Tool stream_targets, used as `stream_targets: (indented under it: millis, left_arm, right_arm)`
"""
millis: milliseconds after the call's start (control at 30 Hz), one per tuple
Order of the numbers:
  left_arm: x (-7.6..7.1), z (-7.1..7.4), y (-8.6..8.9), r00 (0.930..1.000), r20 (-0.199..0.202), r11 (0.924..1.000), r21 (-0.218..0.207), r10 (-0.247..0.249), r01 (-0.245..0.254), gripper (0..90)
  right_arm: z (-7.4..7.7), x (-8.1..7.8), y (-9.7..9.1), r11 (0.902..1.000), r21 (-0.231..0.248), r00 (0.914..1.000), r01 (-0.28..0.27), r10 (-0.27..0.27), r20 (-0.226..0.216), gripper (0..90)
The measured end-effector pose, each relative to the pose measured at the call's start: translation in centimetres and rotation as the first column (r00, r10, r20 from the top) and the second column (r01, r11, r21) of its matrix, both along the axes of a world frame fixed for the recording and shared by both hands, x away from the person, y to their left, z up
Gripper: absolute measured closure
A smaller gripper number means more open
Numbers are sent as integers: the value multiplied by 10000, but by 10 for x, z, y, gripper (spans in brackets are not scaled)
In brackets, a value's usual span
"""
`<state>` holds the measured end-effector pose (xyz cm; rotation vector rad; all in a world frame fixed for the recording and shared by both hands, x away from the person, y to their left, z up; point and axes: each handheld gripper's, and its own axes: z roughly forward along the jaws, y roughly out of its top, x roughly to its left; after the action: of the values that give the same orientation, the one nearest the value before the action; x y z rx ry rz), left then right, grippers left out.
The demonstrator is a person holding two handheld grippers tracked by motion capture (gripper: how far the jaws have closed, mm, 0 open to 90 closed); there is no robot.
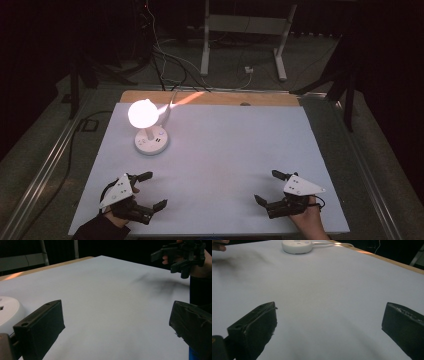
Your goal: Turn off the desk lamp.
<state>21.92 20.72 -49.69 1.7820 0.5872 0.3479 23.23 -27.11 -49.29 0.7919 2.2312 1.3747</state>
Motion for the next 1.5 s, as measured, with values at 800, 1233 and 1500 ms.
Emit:
stream_targets:
  millis: [800,1233,1500]
  left_arm:
    - [2,26,-9,9989,96,9989,104,-462,461,4]
    - [14,33,-11,9996,121,9996,134,-239,237,4]
    - [25,35,-10,9992,80,9990,190,396,-398,4]
  right_arm:
    - [-1,1,1,9999,124,9999,-14,15,-118,0]
    - [0,1,1,9998,217,10000,-11,13,-71,0]
    - [0,1,1,9998,221,10000,-23,25,-89,0]
